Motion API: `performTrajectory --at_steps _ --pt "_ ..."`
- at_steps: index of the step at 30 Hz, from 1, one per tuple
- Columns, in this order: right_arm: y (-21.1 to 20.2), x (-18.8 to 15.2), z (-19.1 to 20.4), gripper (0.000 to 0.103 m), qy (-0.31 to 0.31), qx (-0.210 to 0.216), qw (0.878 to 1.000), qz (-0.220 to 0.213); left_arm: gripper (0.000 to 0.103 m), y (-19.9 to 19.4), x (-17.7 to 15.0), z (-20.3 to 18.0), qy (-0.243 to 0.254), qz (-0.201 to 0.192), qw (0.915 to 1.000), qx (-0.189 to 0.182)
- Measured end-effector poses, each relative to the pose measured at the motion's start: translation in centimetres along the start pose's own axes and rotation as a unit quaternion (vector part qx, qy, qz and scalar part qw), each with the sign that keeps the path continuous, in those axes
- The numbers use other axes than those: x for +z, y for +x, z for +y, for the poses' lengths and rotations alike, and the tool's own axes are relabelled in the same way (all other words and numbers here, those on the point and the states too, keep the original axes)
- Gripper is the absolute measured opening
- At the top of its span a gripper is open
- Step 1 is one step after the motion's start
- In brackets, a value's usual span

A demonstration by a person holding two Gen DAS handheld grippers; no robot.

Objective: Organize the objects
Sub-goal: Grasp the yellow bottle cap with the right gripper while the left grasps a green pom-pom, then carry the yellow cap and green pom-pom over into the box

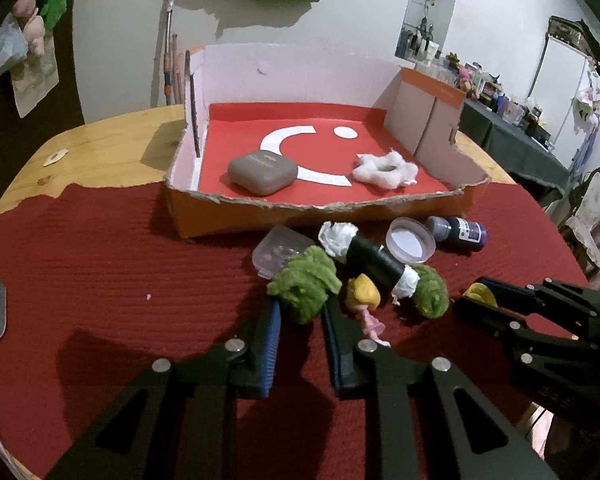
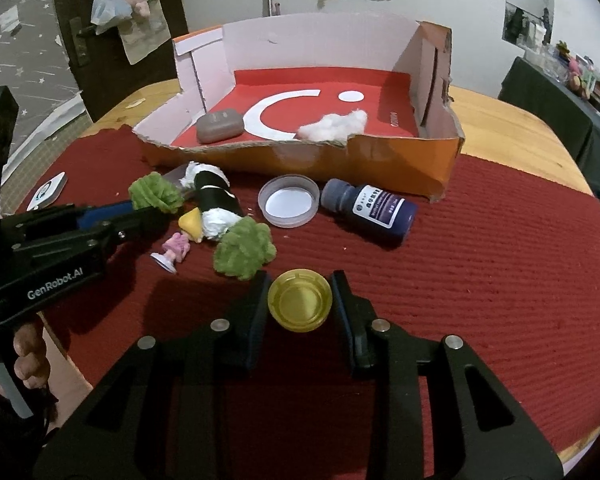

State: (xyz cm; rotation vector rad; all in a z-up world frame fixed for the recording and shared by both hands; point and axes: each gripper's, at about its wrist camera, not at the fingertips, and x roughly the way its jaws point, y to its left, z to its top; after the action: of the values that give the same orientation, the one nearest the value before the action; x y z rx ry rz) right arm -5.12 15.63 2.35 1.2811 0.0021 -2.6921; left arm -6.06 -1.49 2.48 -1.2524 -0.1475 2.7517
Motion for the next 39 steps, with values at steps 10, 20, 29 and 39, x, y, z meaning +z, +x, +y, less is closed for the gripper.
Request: performTrajectory --at_steps 10,20,29,39 --pt "-0.4 0.4 0.5 0.029 -0.006 0.000 1.000 -0.008 0.021 0.1 -0.4 0.1 -0.002 0.005 1.0000 -0.002" --pt "-0.4 0.7 0.6 0.029 -0.006 0.002 1.000 -0.008 0.021 0.0 -0.5 0.1 -0.002 0.006 1.0000 -0.001" --pt "-1.7 1.7 0.6 0.029 -0.013 0.000 1.000 -0.024 0.021 -1.1 0.2 -0.1 -0.001 -0.008 0.9999 -0.006" --pt "-3.5 4.9 0.9 0.029 -0.029 0.007 0.998 -0.053 0.021 -2.4 2.8 -0.1 0.002 -0.032 0.9995 -0.006"
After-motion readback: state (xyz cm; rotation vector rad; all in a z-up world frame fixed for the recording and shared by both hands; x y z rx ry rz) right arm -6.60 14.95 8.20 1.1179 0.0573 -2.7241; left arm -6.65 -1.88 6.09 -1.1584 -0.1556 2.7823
